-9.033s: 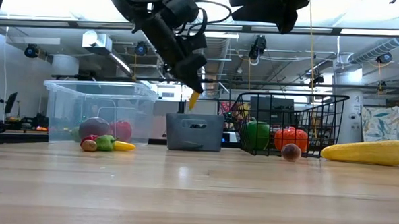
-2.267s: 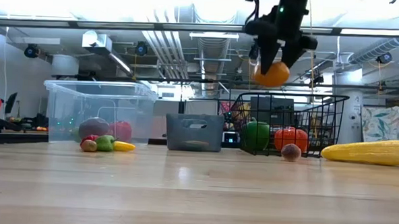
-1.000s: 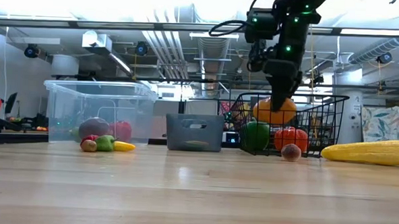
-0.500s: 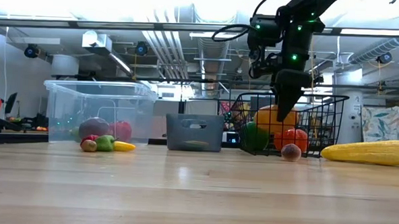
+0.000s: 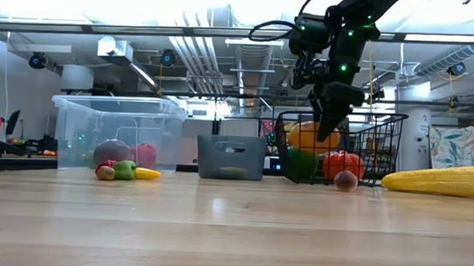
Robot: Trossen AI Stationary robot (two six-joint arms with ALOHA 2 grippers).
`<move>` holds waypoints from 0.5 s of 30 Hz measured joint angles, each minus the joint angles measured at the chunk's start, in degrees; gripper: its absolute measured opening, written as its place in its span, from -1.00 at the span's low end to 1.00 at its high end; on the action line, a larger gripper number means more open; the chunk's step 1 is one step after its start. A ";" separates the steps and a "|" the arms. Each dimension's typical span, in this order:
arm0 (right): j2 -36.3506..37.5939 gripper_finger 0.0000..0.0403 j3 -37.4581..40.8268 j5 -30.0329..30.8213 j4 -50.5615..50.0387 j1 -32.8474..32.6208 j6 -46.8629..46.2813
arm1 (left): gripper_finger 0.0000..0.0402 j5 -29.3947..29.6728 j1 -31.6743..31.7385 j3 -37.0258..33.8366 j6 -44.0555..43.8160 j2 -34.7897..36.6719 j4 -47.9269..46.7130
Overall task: Sort produce into baskets
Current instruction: Put the brown potato into the black basket
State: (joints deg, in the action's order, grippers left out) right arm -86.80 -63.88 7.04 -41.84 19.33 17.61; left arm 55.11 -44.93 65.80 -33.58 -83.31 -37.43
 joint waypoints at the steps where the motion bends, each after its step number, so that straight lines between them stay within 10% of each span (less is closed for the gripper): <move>1: 0.00 0.40 0.13 -0.26 0.31 0.02 0.00 | -0.17 0.02 0.00 0.00 0.00 0.00 0.00; 15: 0.00 0.44 0.29 -1.54 0.17 0.02 -2.01 | -0.17 0.02 0.00 0.00 0.02 0.00 0.02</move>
State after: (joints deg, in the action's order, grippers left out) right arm -86.80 -63.59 5.50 -41.67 19.35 15.59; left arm 55.13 -44.93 65.80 -33.56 -83.31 -37.41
